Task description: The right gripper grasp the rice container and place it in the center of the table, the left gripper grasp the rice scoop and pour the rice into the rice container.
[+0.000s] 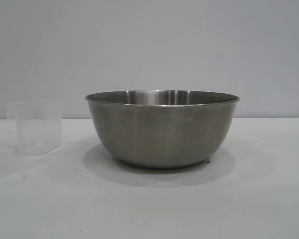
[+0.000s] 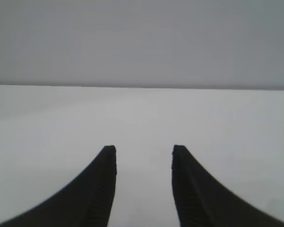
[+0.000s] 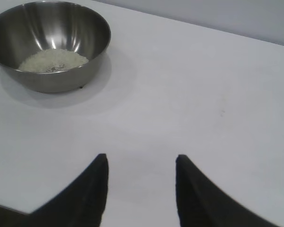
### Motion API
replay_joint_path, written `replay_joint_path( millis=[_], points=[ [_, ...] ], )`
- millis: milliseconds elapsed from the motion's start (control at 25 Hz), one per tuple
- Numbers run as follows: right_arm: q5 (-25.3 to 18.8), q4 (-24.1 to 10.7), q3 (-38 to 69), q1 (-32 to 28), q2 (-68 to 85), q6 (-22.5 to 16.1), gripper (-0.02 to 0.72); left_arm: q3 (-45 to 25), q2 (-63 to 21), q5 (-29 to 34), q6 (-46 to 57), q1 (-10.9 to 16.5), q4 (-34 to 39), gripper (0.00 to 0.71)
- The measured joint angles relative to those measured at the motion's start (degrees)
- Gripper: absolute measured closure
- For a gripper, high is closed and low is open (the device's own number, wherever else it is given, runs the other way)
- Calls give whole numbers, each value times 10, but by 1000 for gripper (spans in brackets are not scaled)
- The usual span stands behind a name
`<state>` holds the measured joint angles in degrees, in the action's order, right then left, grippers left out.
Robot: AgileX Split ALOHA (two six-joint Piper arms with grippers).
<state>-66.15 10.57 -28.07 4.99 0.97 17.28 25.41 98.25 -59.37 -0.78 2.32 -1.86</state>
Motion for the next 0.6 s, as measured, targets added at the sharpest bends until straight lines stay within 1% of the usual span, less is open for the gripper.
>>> replay_joint_path(
  millis=[120, 280, 400, 480, 600],
  points=[
    [0, 0, 0, 0, 0, 0, 387, 1, -47, 13, -2, 0, 17, 429],
    [0, 0, 0, 0, 0, 0, 387, 5, -109, 41, -2, 0, 30, 429],
    [0, 0, 0, 0, 0, 0, 387, 5, -159, 69, -2, 0, 55, 429],
    [0, 0, 0, 0, 0, 0, 387, 5, -202, 104, 5, 0, 66, 429],
    [0, 0, 0, 0, 0, 0, 387, 5, -281, 205, 18, 0, 81, 429]
  ],
)
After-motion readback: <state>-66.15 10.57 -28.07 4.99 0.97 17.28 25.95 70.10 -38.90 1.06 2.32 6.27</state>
